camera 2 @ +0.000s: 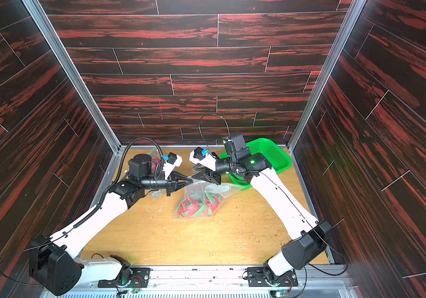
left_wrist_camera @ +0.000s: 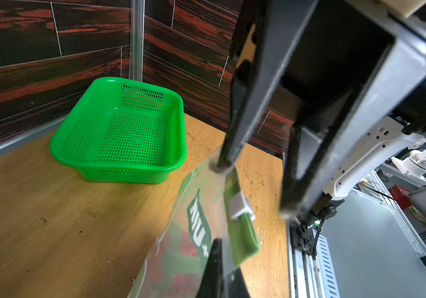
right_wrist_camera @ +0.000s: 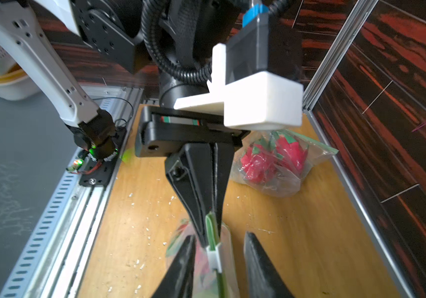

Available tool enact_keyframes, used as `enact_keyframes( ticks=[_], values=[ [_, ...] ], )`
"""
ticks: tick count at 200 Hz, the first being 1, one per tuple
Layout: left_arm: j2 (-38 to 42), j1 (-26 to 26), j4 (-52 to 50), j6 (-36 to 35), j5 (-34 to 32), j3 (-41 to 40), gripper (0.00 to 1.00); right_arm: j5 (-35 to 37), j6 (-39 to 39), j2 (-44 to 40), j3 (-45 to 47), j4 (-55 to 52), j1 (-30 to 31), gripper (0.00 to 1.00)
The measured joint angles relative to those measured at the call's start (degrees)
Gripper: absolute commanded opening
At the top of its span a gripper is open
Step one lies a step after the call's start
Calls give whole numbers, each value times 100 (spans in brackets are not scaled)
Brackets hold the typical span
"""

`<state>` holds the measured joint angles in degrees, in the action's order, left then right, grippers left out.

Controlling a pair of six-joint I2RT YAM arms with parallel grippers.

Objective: Open the zip-top bag and take out the dragon fruit
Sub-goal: Pick up the zipper food storage bag at the center of the board, then unzip the zipper on the zipper food storage bag.

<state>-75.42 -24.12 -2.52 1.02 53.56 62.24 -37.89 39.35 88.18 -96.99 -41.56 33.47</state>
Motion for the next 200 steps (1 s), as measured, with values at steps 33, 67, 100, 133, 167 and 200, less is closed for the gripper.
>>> enact_keyframes(
  ticks=[33,67,100,133,167,200],
  values=[
    [0,0,0,39,7,0,1,109,177,0,81,50,2,35],
    [0,0,2,79,2,0,1,131,214,46,192,44,33,36],
    [0,0,22,120,0,0,1,136,229,57,302,46,72,34],
    [-17,0,72,186,-2,0,1,149,271,59,332,70,72,15],
    [-26,0,85,205,-31,0,0,175,280,59,332,98,72,4],
    [-22,0,81,203,-227,-4,0,269,289,44,439,210,81,0]
  ],
)
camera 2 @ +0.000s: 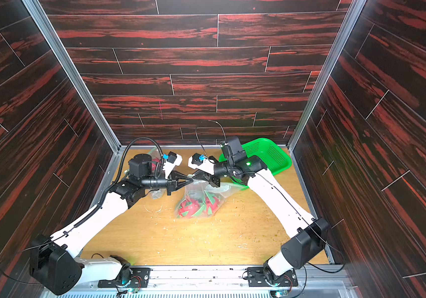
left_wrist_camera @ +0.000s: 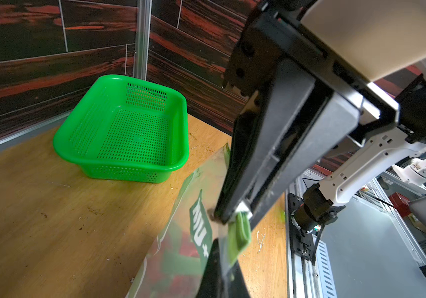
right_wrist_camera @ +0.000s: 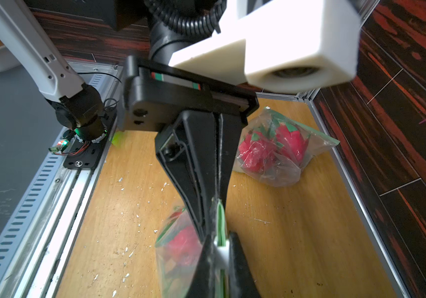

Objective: Open the zip-top bag and take out the dragon fruit
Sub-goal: Unzip the zipper on the zipper food storage bag.

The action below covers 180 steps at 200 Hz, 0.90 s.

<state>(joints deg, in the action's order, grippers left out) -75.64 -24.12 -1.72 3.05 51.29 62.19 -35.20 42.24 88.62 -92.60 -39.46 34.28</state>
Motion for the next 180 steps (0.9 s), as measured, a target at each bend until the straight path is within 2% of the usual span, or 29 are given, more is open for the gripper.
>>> enact_keyframes(
  ticks=[36,115,180],
  values=[
    [236,-66,-20,13,-474,-151,0,24,0,-94,280,225,11,0],
    [1384,-59,-278,328,-1757,-612,0,-83,-243,-640,1298,855,-282,0],
    [2076,378,-1244,245,-2258,-490,0,-138,-382,-811,1716,1185,-444,0]
  ],
)
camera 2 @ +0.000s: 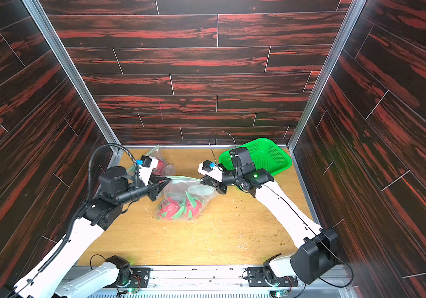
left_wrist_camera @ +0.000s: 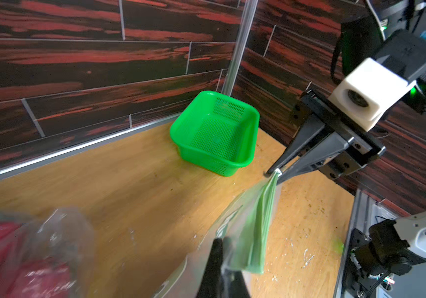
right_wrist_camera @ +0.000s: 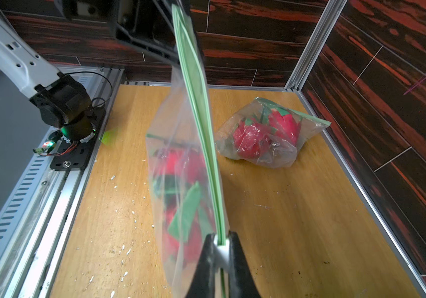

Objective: Open the zip-top bag and take out the dragon fruit
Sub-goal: Unzip the zipper on the zipper food storage bag.

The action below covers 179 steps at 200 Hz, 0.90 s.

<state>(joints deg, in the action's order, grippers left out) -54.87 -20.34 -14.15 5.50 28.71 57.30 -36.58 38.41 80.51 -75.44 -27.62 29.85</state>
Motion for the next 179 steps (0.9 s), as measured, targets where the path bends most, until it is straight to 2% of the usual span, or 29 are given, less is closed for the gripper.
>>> enact_keyframes(
  ticks=[74,179],
  values=[
    [92,343,-1110,-321,-378,710,0,-7,-46,-83,267,199,-164,0],
    [94,444,-1482,-404,-595,894,0,7,-92,-275,579,273,-492,0]
  ],
)
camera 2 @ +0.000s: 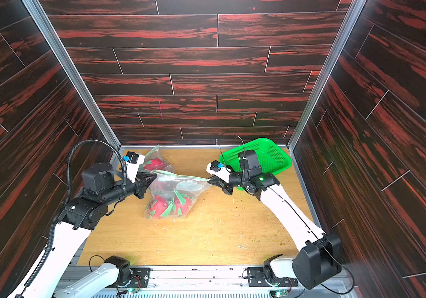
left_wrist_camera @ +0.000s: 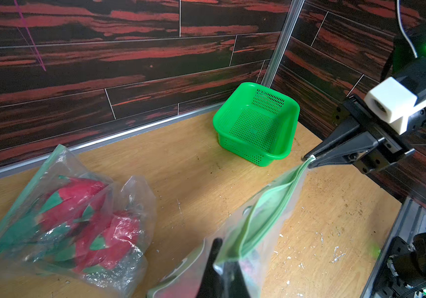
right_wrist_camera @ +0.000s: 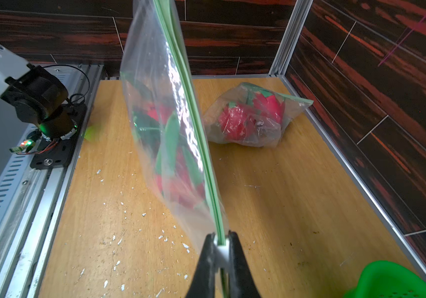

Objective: Open the zip-top bag and take out the dragon fruit
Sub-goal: Unzip the zipper on the zipper food storage bag.

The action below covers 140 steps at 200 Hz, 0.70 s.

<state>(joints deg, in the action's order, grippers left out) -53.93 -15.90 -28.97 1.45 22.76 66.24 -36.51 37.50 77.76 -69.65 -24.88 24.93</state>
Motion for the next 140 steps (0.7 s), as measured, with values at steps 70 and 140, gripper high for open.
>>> enact_keyframes(
  ticks=[70,140],
  values=[
    [-9,59,155,179,295,9,0,39,-140,-7,-48,4,-146,0],
    [-168,57,1228,894,804,-505,0,734,-605,258,-1287,-153,-310,0]
  ],
)
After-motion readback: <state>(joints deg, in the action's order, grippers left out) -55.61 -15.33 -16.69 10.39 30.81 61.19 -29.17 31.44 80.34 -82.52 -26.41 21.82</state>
